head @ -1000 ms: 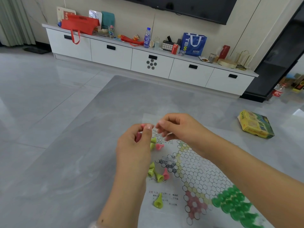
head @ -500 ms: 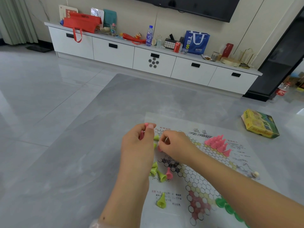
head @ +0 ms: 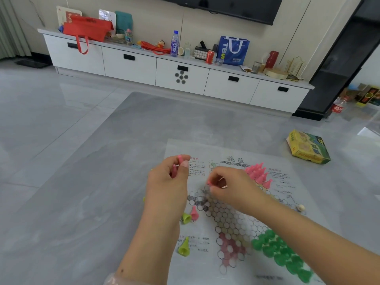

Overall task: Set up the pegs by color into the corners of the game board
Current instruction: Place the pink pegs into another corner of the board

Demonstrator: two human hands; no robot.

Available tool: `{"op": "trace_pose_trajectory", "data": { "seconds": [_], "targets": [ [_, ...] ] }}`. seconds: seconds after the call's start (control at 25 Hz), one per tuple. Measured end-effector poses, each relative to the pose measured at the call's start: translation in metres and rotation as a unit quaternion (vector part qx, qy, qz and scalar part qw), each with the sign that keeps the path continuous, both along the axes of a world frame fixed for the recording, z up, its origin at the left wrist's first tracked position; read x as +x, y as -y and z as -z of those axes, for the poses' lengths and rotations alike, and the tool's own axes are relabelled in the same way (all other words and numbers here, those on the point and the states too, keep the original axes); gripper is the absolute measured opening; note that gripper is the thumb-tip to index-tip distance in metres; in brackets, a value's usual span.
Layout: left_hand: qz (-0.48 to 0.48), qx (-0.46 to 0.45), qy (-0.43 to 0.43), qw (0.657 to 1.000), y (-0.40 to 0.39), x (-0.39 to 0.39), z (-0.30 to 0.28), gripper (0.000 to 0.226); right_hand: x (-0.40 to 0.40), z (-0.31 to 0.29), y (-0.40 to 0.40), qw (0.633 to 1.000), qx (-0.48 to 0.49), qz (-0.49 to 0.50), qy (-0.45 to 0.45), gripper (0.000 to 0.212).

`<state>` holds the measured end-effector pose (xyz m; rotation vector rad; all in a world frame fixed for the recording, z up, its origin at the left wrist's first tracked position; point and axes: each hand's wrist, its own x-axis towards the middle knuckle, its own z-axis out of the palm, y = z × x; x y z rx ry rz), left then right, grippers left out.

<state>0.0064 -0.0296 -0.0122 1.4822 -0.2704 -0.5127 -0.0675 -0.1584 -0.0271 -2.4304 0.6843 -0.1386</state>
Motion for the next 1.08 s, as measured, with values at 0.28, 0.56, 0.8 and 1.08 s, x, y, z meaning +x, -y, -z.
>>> {"op": "trace_pose_trajectory", "data": {
  "seconds": [0.28, 0.56, 0.8, 1.08],
  "targets": [
    [0.018, 0.013, 0.008, 1.0, 0.013, -0.012, 0.0, 0.018, -0.072, -0.034, 0.056, 0.967, 0.124, 0.168, 0.144, 0.01],
    [0.055, 0.054, 0.055, 0.996, 0.026, -0.026, 0.004, 0.017, -0.11, 0.005, 0.097, 0.95, 0.075, 0.278, 0.118, 0.005],
    [0.063, 0.071, 0.072, 0.993, 0.035, -0.03, 0.008, 0.015, -0.104, 0.022, 0.093, 0.976, -0.061, 0.199, 0.059, 0.002],
    [0.088, 0.068, 0.083, 0.99, 0.046, -0.039, 0.013, 0.016, -0.099, 0.03, 0.09, 0.981, -0.081, 0.162, 0.071, 0.009]
  ]
}}
